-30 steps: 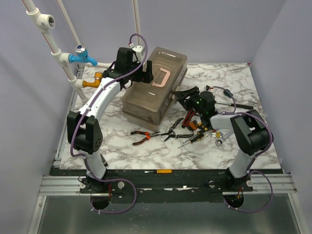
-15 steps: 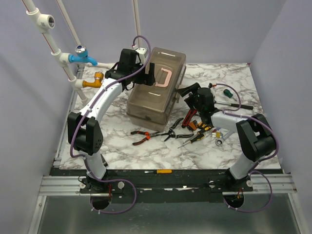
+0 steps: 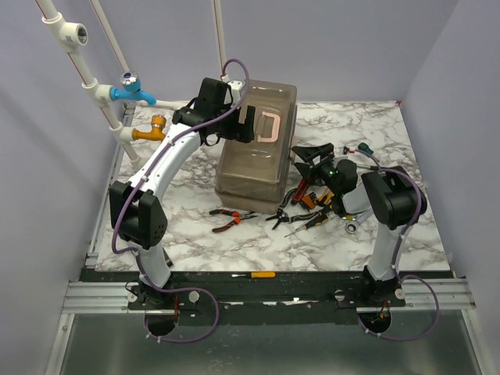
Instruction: Pack the tool kit
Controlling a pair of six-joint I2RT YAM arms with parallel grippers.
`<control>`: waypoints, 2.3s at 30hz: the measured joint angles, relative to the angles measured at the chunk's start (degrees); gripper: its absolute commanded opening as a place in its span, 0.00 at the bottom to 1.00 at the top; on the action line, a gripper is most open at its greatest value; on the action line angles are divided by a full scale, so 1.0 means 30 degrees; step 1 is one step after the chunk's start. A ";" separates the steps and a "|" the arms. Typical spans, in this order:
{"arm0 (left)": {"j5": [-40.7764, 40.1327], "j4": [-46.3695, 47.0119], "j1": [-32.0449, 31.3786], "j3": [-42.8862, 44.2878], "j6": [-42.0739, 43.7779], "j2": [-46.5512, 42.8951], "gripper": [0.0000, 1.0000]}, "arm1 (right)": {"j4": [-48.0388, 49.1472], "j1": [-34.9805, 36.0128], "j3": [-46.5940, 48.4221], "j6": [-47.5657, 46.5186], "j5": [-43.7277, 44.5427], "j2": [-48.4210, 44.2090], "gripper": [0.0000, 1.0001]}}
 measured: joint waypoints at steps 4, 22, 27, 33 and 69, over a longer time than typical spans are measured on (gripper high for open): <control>0.0197 -0.1195 -0.0160 0.0838 -0.0044 0.0044 0.98 | 0.4269 -0.0350 0.0007 0.1778 -0.1763 0.2404 1.00; 0.0721 -0.2827 -0.0510 0.4226 -0.0080 0.1508 0.98 | -0.1056 -0.0401 0.0743 -0.1749 -0.3249 -0.1945 1.00; 0.0699 -0.3206 -0.0561 0.4750 -0.0073 0.1574 0.98 | -0.3854 -0.0401 0.1129 -0.2812 -0.2288 -0.2943 1.00; -0.0044 -0.3599 -0.0947 0.5442 0.0080 0.1574 0.98 | -0.7359 -0.0444 0.1865 -0.3490 -0.0299 -0.3075 0.97; -0.1588 -0.4269 -0.1923 0.5843 0.0539 0.1683 0.98 | -0.1013 -0.0656 0.2273 0.1501 -0.4830 0.0423 0.84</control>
